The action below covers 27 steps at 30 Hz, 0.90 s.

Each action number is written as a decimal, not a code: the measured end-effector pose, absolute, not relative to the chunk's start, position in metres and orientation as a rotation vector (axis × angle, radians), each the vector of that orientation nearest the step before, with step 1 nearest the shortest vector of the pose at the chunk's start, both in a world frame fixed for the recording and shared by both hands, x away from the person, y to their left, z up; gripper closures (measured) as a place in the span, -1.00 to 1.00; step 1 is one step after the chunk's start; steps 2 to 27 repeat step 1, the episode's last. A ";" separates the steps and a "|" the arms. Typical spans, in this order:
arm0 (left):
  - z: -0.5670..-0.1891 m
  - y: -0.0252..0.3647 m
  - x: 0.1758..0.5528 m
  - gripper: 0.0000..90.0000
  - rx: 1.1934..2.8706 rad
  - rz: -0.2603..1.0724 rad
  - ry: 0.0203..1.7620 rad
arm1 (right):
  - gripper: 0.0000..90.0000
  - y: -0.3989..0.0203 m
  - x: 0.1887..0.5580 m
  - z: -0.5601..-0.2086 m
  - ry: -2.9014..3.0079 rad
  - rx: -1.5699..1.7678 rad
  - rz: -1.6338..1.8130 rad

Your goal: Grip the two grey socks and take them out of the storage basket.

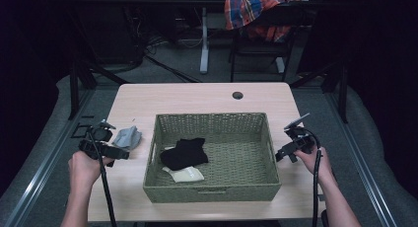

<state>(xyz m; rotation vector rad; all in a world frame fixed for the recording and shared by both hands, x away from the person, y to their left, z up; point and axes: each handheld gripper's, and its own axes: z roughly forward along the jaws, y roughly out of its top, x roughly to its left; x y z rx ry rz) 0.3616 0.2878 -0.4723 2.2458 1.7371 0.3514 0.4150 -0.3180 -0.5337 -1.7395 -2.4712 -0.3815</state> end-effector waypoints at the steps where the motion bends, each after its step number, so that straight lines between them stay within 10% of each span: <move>1: -0.472 0.289 0.362 -0.99 2.237 0.357 1.736 | -0.81 -0.318 0.415 -0.534 -2.461 -1.749 -0.397; 27: -0.472 0.289 0.362 -0.99 2.237 0.357 1.736 | -0.81 -0.318 0.415 -0.534 -2.461 -1.749 -0.397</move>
